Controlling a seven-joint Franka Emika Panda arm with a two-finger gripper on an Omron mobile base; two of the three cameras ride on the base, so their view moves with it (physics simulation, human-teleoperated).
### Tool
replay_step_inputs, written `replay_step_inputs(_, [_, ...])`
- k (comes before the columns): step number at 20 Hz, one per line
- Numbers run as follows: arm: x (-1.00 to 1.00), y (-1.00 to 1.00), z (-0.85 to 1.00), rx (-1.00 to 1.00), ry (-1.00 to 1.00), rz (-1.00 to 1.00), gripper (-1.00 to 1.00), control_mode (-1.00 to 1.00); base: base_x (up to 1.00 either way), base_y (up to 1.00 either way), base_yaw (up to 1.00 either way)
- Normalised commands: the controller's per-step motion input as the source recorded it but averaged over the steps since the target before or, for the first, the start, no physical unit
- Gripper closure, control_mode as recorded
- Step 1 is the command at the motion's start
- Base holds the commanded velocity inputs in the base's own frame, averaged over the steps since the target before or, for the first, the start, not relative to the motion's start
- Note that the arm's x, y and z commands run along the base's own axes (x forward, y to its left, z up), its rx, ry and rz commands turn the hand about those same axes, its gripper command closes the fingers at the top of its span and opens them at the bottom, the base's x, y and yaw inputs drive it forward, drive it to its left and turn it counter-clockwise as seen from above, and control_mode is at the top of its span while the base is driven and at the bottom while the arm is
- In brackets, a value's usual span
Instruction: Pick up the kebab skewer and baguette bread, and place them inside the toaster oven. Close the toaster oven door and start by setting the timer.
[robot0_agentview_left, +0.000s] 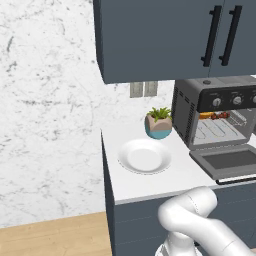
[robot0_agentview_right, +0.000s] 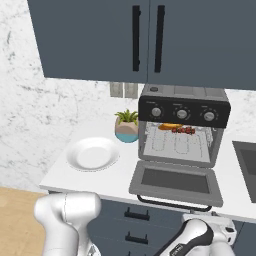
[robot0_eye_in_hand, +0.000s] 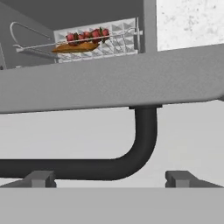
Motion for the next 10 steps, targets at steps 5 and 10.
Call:
replay_step_inputs(5, [0.01,0.06,-0.16,-0.03,0.00,-0.01,-1.00,-1.00,0.00,0.00,0.00])
replay_step_inputs(10, [0.03,0.05,-0.10,-0.03,0.00,0.00,-1.00,-1.00,0.00,0.00,0.00])
